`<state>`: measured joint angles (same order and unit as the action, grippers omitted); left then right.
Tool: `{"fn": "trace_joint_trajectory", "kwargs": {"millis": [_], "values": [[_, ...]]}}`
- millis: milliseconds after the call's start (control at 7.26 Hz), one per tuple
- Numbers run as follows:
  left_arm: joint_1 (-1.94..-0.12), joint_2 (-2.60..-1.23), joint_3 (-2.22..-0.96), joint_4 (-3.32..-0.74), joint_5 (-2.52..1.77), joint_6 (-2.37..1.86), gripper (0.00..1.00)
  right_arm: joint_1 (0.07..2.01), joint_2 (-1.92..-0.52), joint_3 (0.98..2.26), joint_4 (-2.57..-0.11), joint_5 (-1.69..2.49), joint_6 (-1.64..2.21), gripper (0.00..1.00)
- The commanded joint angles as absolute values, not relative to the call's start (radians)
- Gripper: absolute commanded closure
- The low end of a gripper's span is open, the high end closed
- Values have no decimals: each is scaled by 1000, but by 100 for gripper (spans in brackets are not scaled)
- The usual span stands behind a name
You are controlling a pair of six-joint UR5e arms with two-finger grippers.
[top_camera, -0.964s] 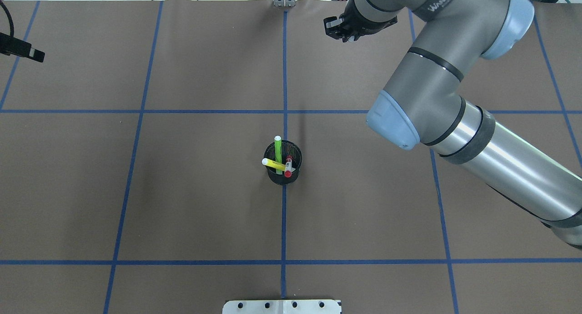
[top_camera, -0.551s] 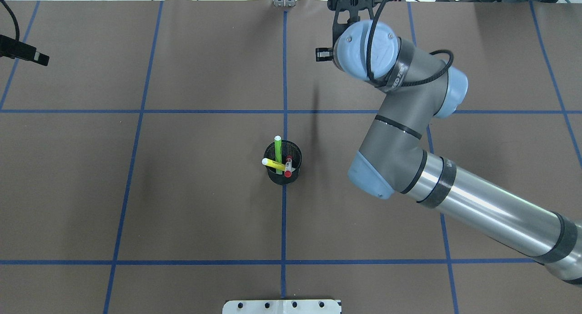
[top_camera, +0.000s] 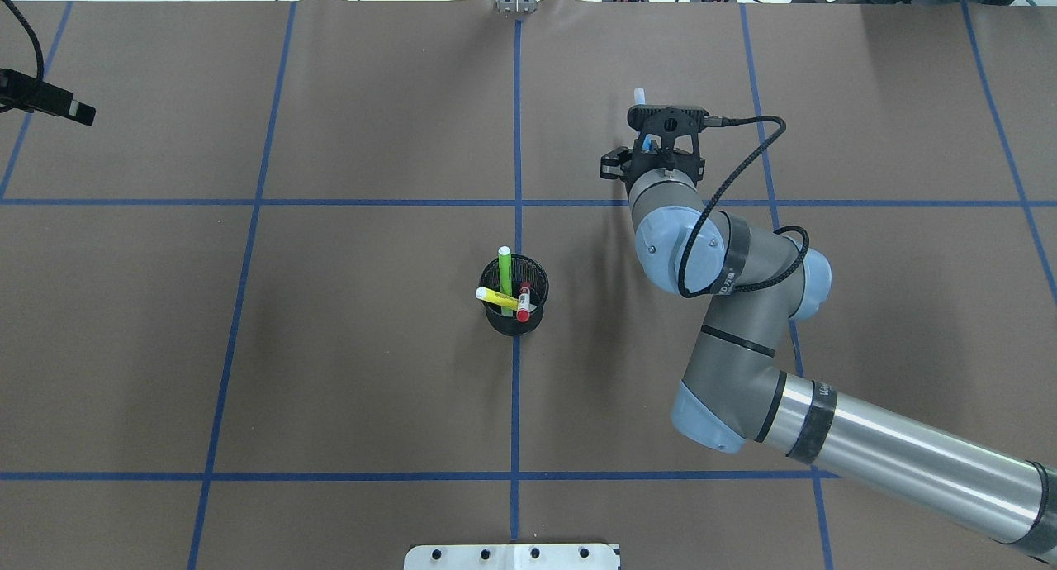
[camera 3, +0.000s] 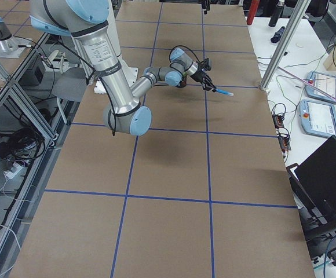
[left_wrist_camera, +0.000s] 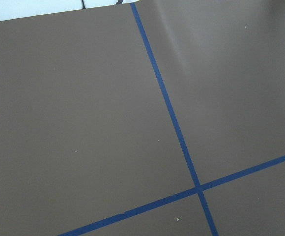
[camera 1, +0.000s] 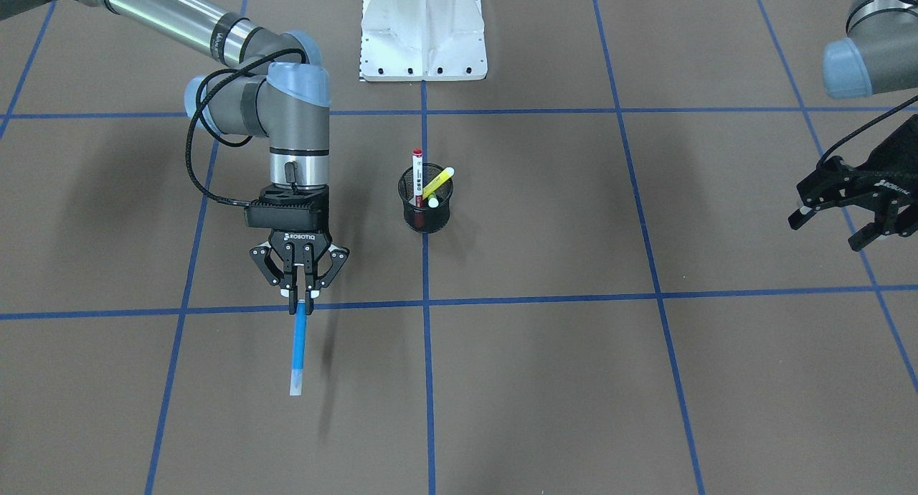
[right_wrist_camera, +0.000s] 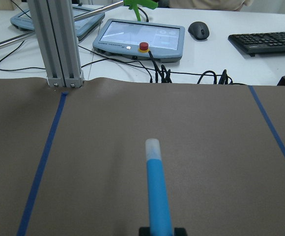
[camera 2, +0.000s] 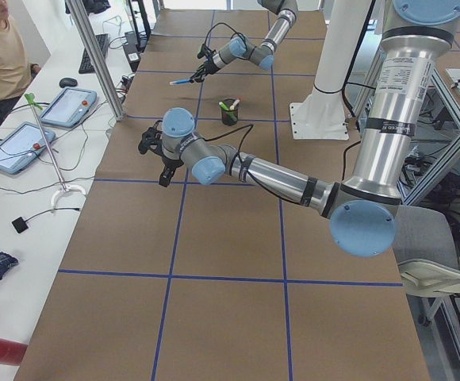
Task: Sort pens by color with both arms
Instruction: 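Lower the blue highlighter onto the table beyond the cup and release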
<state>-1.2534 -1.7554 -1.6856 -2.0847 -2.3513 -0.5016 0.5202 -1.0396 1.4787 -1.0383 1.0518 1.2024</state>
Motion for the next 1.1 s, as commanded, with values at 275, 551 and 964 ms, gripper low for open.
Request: {"fn": "trace_joint_trajectory", "kwargs": {"millis": [275,551,964], "values": [[-1252,-1756,-1689,-2085,-2350,-502,0,515,-1060,1368,-888,1045,1130,100],[-1252,-1762,-1687,-2085,-2350,-502,0,514,-1058,1367,-888,1046,1094,23],[-1252,-1763,-1687,-2085,-2352,-502,0,526,-1046,1390,-887,1105,1037,2]]}}
